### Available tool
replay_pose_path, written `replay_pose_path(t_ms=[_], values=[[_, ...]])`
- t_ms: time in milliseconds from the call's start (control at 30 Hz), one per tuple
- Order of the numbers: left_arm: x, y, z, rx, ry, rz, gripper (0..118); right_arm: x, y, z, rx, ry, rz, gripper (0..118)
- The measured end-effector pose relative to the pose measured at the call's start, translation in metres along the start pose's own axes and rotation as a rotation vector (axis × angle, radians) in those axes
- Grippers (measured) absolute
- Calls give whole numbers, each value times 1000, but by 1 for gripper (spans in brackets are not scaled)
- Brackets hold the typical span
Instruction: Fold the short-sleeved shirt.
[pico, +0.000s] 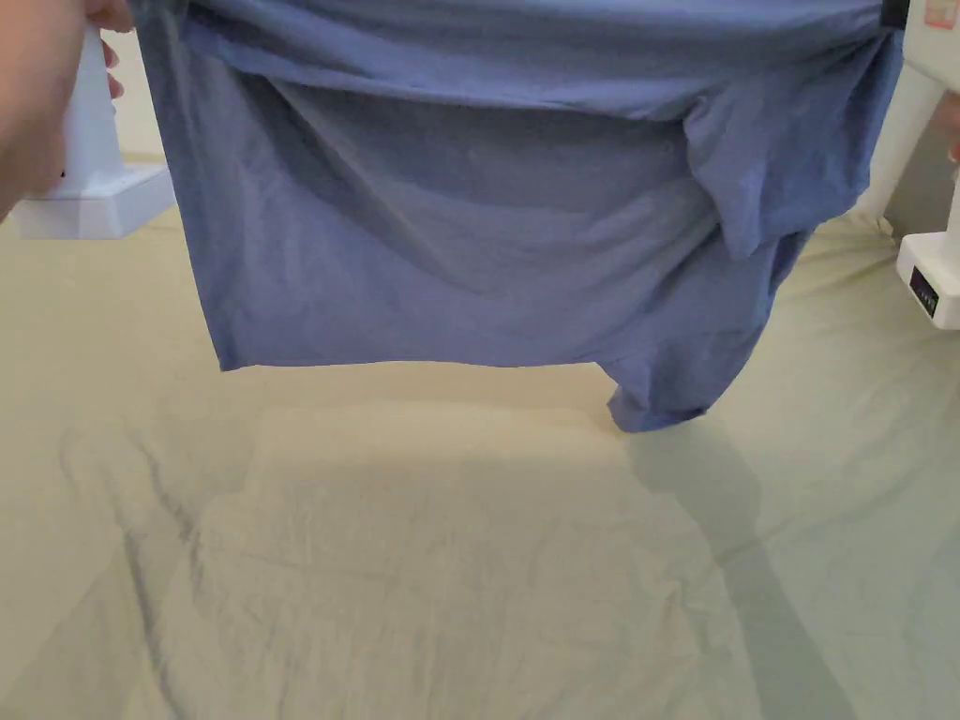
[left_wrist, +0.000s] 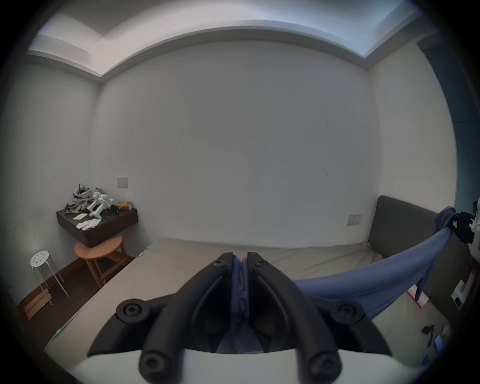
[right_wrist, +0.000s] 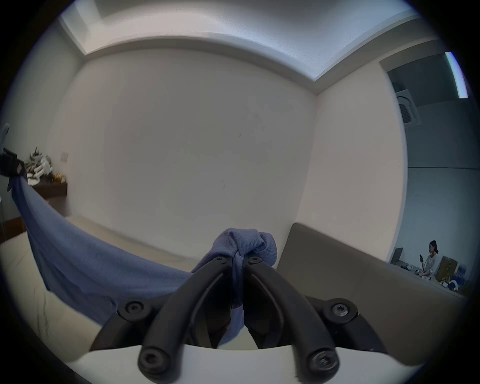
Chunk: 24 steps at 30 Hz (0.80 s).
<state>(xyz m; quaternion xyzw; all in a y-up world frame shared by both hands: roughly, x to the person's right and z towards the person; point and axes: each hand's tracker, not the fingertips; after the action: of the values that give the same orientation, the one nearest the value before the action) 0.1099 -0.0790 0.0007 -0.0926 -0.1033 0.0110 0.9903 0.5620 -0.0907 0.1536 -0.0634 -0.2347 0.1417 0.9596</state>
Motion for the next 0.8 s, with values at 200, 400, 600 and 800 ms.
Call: replay_pose_path(t_ms=[200,400,600,800], values=[[-24,-103,0,-141,15,-45,9,-37,-102,6,-187,119,58,9],[-41,-232,44,-337,23,-144,9,-64,-218,65,-429,244,61,9],[-51,-355,118,-613,-27,-253,9,-73,-310,166,-692,316,47,9],[-59,-429,195,-842,-76,-303,9,-56,-357,251,-949,339,-79,9]])
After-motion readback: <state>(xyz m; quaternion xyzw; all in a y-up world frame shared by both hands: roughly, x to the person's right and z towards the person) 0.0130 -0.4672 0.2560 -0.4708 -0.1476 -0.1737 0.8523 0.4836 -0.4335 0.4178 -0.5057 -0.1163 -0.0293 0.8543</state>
